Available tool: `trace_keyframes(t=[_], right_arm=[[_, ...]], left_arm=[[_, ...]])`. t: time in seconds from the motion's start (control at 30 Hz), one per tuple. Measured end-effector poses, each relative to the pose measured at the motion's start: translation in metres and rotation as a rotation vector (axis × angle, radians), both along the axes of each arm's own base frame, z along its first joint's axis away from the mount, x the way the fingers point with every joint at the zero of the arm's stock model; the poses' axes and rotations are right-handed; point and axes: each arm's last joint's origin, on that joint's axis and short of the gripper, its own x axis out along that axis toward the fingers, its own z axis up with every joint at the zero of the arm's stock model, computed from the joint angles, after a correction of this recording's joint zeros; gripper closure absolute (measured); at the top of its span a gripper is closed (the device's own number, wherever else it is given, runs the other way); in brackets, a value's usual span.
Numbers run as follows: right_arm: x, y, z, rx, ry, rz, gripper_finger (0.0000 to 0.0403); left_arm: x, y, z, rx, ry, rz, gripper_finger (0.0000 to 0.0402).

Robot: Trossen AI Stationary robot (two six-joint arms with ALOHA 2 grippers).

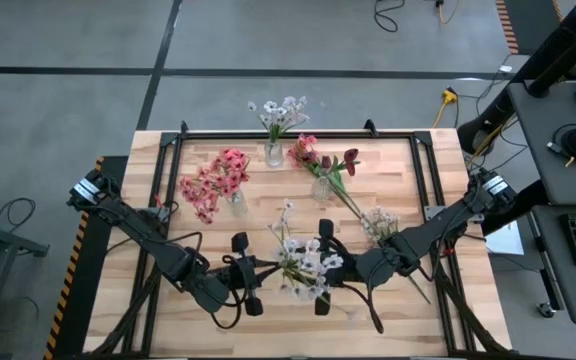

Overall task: Sort flowers into vase by color
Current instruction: Put the top white flower into the top transparent vase

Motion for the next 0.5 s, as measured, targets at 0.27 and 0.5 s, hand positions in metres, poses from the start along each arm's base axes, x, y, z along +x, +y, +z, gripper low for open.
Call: trace_keyframes(t=[0.27,0.5], right_arm=[[0.0037,-0.0079,0.0011,0.002,-0.007,-0.022,0.0256],[0.0003,-0.0094,0.0053,0.005,-0.008,-0.007,0.0341]], left_arm=[[-0.0009,0.0009,-0.0038,-0.001,0.008,0.004,0.04],[-0.0011,0.0013,-0.0049,-0.009,0.007,0.011,0.04]])
